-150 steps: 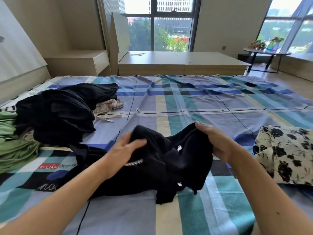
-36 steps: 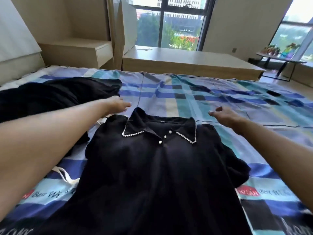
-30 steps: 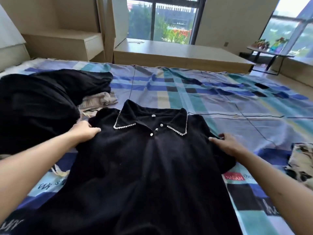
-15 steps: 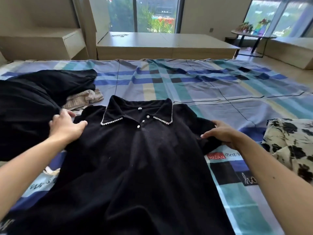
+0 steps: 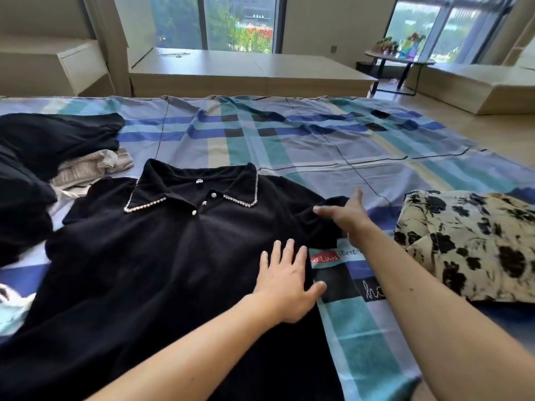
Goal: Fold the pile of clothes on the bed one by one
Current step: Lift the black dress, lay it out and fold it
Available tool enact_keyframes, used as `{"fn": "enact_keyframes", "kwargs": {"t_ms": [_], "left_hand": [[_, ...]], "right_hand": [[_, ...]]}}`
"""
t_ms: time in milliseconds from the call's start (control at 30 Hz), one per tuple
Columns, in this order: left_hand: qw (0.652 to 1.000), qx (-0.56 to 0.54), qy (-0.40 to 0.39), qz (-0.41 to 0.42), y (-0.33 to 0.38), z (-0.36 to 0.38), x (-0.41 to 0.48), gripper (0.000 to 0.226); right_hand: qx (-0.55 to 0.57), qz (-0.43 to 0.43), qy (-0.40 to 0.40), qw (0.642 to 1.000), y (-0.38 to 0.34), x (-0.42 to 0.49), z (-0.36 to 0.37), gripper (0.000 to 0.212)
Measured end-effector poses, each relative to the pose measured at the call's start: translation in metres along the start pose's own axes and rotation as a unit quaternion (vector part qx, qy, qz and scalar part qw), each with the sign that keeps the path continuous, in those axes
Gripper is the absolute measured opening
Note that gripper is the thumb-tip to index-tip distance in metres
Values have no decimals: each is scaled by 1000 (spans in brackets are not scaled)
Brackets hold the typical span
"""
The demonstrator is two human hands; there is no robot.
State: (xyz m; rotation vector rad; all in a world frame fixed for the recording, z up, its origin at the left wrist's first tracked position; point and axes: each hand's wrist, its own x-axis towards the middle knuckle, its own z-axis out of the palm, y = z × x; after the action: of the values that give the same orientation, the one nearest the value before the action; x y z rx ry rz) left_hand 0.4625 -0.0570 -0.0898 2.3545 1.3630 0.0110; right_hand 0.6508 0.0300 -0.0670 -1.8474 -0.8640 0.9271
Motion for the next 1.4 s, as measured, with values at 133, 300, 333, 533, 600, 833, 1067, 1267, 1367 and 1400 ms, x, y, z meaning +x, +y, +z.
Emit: {"fn": "enact_keyframes", "kwargs": {"t_ms": [133, 300, 333, 533, 600, 833, 1067, 1267, 1367, 1400], "left_hand": [[999, 15, 9, 31, -9, 8, -7, 82], [996, 12, -47, 75, -29, -29, -32, 76], [996, 11, -47, 79, -36, -40, -43, 74], [1000, -12, 23, 8, -118, -95, -111, 54], [998, -15, 36, -44, -155, -97, -130, 49], [946, -94, 234, -205, -249, -112, -145, 25], [828, -243, 317, -393, -306, -121, -128, 36], [740, -429, 334, -397, -395, -121, -63, 72], [746, -456, 329, -355, -360, -140, -61, 51], [755, -446, 326, -354, -360, -139, -56, 53]], "right_hand": [[-98, -19, -33, 995, -8, 4, -2, 115], [-295, -59, 50, 952, -18, -9, -14, 89], [-339, -70, 64, 936, -21, -17, -11, 88], [-382, -271, -37, 882, -50, -85, 49, 74], [-428, -370, -44, 824, -51, -122, 81, 62], [-426, -356, -305, 774, 4, -181, 160, 75], [-449, -355, -290, 767, 8, -176, 160, 102], [-436, -308, -245, 809, -25, -158, 188, 96], [-457, -295, -257, 799, -34, -153, 212, 80], [-469, -301, -254, 791, -33, -152, 219, 71]]}}
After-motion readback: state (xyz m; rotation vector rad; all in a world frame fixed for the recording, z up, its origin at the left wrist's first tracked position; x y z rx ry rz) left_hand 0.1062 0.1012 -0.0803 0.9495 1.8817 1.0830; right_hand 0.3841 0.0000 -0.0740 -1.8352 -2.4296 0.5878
